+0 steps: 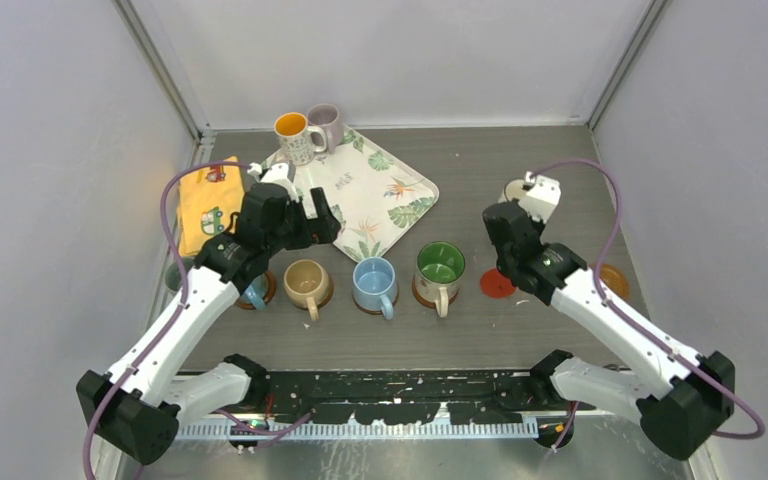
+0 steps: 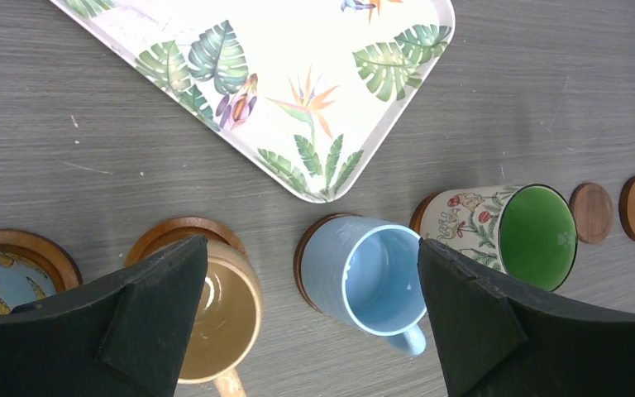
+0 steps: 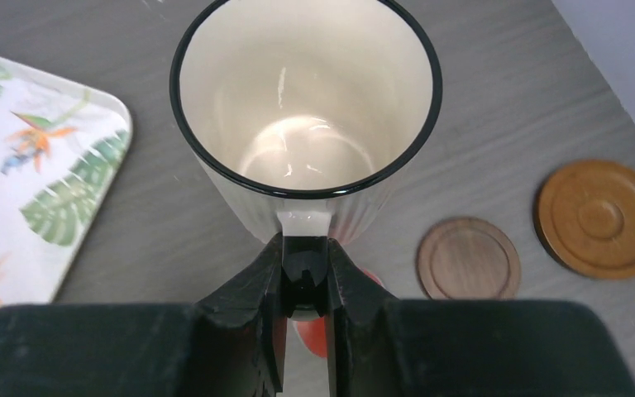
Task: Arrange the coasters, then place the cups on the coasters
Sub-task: Place the cup on the coaster.
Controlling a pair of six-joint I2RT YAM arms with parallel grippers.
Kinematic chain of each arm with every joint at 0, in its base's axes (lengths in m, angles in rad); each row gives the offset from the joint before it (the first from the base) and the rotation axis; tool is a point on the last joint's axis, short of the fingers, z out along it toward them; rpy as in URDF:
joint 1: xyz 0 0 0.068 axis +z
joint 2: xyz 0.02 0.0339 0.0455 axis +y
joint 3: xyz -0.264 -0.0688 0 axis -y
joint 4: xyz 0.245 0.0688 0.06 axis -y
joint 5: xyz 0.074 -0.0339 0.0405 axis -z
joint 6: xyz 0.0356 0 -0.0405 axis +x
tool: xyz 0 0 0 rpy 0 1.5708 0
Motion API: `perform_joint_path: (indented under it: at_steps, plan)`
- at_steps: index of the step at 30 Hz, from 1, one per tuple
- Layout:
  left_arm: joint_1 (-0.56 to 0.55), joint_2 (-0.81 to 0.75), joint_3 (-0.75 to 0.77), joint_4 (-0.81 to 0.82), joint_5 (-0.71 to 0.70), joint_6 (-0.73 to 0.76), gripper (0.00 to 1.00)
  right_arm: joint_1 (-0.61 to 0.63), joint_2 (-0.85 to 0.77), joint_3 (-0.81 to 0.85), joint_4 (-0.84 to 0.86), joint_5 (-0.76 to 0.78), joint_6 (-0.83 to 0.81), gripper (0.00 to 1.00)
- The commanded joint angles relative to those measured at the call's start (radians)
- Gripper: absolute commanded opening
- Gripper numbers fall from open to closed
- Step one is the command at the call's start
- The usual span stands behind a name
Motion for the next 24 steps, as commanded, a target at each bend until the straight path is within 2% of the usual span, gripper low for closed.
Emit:
perform_joint_path:
  at_steps: [1, 10, 15, 24]
  plan:
    - [0.005, 0.013, 0.01, 0.053, 0.015, -0.013, 1.0, 0.031, -0.164, -0.113, -0.032, 0.035, 0.142, 0.01]
    - [0.005, 0.038, 0.009, 0.062, 0.013, -0.009, 1.0, 0.241, -0.251, -0.251, -0.186, 0.196, 0.38, 0.01]
    - [0.005, 0.046, 0.004, 0.066, 0.008, -0.008, 1.0, 0.286, -0.223, -0.294, -0.156, 0.242, 0.431, 0.01]
    - [0.005, 0.036, -0.015, 0.068, -0.006, -0.007, 1.0, 0.323, -0.215, -0.302, -0.305, 0.301, 0.598, 0.01]
